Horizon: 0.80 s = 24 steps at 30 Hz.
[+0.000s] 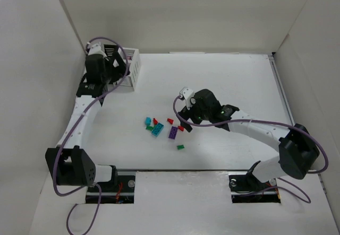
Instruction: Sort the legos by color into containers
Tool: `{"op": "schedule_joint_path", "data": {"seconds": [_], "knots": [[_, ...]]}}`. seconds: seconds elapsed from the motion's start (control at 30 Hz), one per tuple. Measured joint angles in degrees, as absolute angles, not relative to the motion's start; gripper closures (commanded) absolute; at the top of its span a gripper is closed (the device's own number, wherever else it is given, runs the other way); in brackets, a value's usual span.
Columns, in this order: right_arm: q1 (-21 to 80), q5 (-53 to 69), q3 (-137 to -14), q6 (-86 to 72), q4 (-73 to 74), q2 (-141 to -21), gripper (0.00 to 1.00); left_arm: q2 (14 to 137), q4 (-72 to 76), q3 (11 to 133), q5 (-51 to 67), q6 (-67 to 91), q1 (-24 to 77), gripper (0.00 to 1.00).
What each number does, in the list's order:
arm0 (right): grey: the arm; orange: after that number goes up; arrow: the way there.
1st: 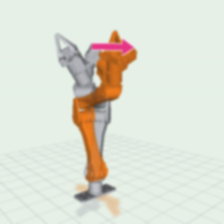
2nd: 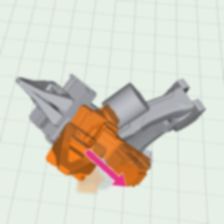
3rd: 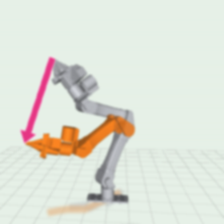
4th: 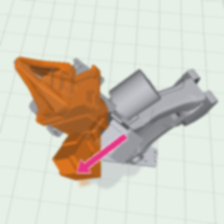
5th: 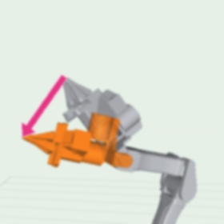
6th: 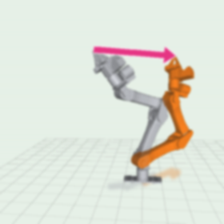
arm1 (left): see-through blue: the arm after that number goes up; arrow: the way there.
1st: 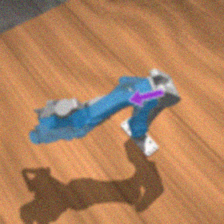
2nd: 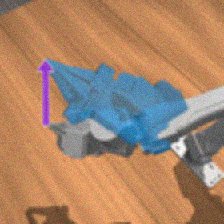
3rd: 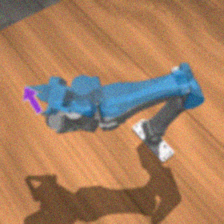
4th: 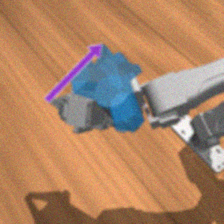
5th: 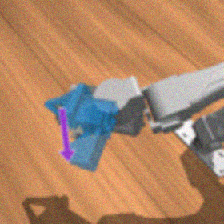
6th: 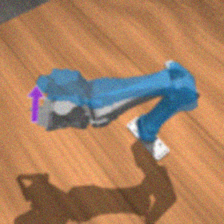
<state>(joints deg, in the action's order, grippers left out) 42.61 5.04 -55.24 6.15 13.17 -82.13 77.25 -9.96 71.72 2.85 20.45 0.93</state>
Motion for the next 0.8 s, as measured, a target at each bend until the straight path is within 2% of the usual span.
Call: {"op": "schedule_joint_path", "data": {"seconds": [0.27,0.3,0.37,0.47,0.67,0.8], "knots": [[44.1,0.8,-48.5,2.3,14.2,-76.3,0.00,72.6,-11.7,55.3,-2.3,27.5,19.2,0.12],[44.1,0.3,-47.8,1.8,14.2,-74.8,0.00,72.5,-12.3,53.9,-3.9,28.9,21.6,0.19],[44.1,-0.7,-46.7,1.1,14.4,-72.1,0.00,72.1,-12.9,51.1,-5.0,30.4,24.7,0.26],[44.1,-1.8,-45.6,0.1,14.5,-68.9,0.00,72.0,-13.5,47.2,-6.4,32.3,25.9,0.31],[44.1,-3.4,-44.8,-1.2,14.6,-67.4,0.00,74.9,-13.4,43.9,-8.1,34.2,26.6,0.36],[44.1,-3.8,-44.8,-1.5,14.6,-68.0,0.00,78.8,-12.6,43.9,-8.5,34.6,28.9,0.47]]}}
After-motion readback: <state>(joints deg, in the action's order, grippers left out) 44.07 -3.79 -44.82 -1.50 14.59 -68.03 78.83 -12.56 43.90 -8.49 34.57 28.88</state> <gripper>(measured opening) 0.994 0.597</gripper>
